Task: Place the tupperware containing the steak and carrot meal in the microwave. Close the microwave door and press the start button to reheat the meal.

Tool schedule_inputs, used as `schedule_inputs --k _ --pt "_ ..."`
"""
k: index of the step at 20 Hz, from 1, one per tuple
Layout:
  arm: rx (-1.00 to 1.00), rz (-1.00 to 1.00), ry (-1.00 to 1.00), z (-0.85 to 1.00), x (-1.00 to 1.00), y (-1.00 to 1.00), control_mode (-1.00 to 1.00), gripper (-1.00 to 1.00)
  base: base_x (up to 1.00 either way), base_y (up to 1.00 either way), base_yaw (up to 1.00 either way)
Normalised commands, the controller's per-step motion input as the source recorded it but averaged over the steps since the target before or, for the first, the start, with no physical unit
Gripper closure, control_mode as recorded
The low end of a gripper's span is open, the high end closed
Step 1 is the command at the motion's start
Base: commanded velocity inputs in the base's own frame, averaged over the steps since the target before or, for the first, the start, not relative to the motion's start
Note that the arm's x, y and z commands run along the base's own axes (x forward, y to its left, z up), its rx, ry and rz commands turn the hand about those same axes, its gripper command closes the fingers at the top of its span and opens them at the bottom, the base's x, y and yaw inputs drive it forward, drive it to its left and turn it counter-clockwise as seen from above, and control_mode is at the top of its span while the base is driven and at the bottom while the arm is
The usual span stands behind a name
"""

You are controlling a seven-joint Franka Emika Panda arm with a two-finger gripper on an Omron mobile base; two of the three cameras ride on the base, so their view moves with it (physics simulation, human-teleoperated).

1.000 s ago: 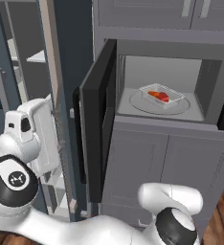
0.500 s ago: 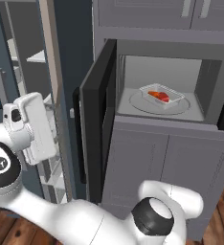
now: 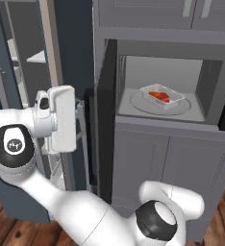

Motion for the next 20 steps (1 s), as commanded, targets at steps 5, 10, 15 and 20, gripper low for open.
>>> schedule_inputs --k 5,10,15,20 --pt "0.09 -0.05 -0.16 0.00 -0.66 -1.00 -1.00 -1.00 0.00 0.00 0.00" --pt "0.12 -0.01 -0.16 0.00 -0.57 -1.00 -1.00 -1.00 0.00 0.00 0.00" --pt "0.18 0.00 -0.13 0.00 -0.06 -1.00 -1.00 -1.00 0.00 0.00 0.00" --pt "0.18 0.02 -0.10 -0.03 0.04 -0.98 -1.00 -1.00 0.00 0.00 0.00"
